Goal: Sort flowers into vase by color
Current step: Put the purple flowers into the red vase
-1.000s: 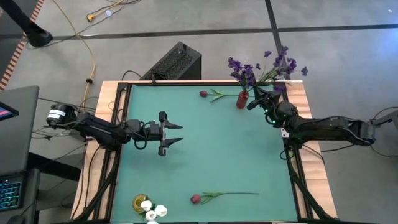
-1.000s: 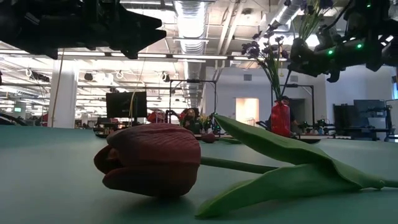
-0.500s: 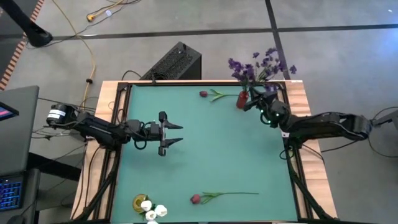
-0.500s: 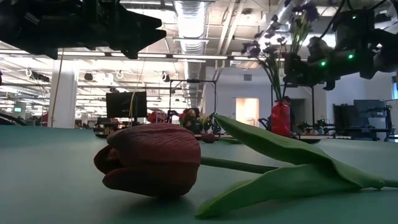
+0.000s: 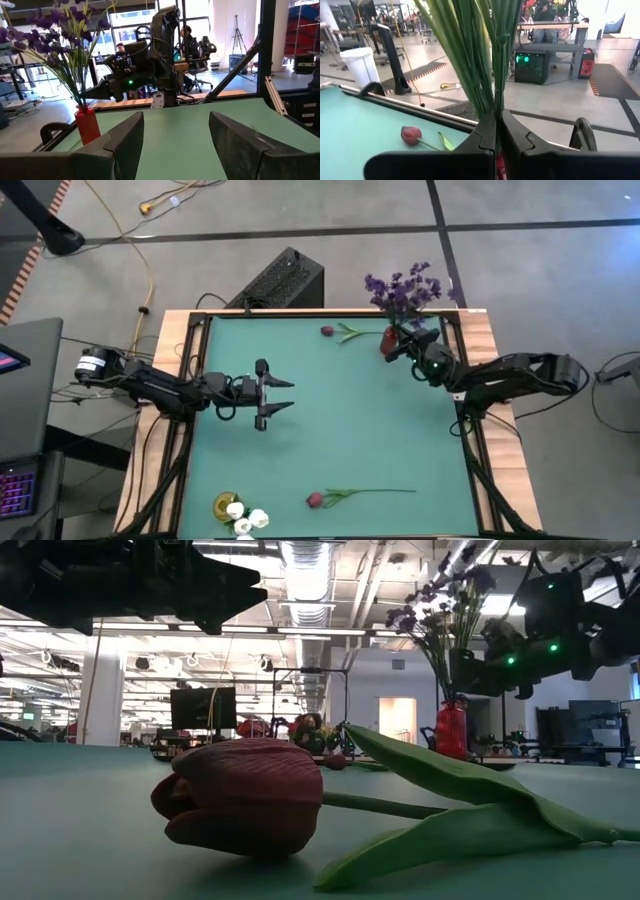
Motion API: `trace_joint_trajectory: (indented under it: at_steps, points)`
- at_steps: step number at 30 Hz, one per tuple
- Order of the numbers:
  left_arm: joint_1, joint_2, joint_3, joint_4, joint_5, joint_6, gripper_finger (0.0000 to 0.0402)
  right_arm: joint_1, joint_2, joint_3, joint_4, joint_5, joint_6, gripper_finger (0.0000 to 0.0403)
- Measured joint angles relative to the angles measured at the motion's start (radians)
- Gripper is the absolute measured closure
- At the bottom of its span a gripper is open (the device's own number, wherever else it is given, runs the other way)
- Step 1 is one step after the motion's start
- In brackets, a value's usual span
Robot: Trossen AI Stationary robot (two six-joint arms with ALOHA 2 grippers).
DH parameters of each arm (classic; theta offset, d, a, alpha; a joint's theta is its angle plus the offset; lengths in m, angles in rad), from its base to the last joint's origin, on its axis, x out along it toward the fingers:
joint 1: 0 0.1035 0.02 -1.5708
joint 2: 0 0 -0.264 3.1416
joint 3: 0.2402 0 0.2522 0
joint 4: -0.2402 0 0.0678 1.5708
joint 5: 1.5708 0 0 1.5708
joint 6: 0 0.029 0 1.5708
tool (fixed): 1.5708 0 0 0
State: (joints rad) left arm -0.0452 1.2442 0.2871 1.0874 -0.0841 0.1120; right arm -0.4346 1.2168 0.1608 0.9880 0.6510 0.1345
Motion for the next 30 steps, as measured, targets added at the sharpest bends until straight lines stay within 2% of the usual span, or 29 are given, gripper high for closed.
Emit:
trace_joint_trajectory:
  at_steps: [8, 20, 30]
  points:
    - [0.000, 0.000, 0.000, -0.005, 0.001, 0.000, 0.0187, 0.000, 0.091, 0.039, 0.003, 0.000, -0.004, 0.0368]
    - [0.000, 0.000, 0.000, -0.007, 0.002, 0.004, 0.0187, 0.004, 0.089, 0.040, -0.032, 0.002, -0.003, 0.0365]
    - [0.000, 0.000, 0.000, -0.008, 0.002, 0.008, 0.0187, 0.036, 0.088, 0.040, -0.052, 0.007, -0.012, 0.0319]
